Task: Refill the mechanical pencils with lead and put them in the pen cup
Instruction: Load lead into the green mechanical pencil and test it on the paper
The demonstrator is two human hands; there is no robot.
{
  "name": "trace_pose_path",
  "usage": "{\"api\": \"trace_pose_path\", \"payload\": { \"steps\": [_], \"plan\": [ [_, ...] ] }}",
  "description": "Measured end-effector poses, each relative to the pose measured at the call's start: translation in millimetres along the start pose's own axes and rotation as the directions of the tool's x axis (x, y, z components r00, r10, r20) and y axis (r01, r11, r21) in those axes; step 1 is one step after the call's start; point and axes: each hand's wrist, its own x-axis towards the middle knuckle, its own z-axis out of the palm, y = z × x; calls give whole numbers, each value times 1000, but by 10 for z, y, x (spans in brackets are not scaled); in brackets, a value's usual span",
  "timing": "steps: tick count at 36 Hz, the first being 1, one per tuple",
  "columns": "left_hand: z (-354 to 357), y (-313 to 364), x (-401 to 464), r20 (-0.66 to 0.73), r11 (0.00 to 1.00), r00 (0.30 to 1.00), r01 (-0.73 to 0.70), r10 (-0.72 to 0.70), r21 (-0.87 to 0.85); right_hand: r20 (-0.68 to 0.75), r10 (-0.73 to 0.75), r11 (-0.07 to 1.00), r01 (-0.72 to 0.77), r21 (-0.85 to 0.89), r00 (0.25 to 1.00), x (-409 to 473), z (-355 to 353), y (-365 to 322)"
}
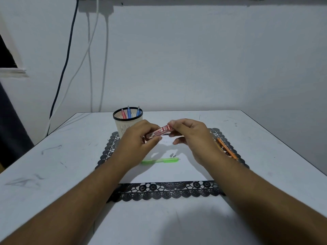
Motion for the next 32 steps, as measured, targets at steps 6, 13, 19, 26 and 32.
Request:
{"api": "trace_pose_path", "payload": {
  "steps": [6,13,19,26,32],
  "plan": [
    [-20,-3,6,-32,999,999,-31,32,40,-2,258,938,-250,241,966,-17,53,2],
    [3,80,6,-123,995,992,4,-15,-95,108,476,789,-478,387,873,-15,78,4],
    [-10,94,-22,-92,911,990,63,-110,-407,216,527,675,-559,482,822,-8,114,48],
    [-15,130,-16,-79,835,991,48,-109,-548,293,530,609,-598,521,796,-29,149,52],
    [-62,140,-20,-131,862,990,-24,-49,-506,288,501,621,-571,537,816,-42,155,31]
  ]
}}
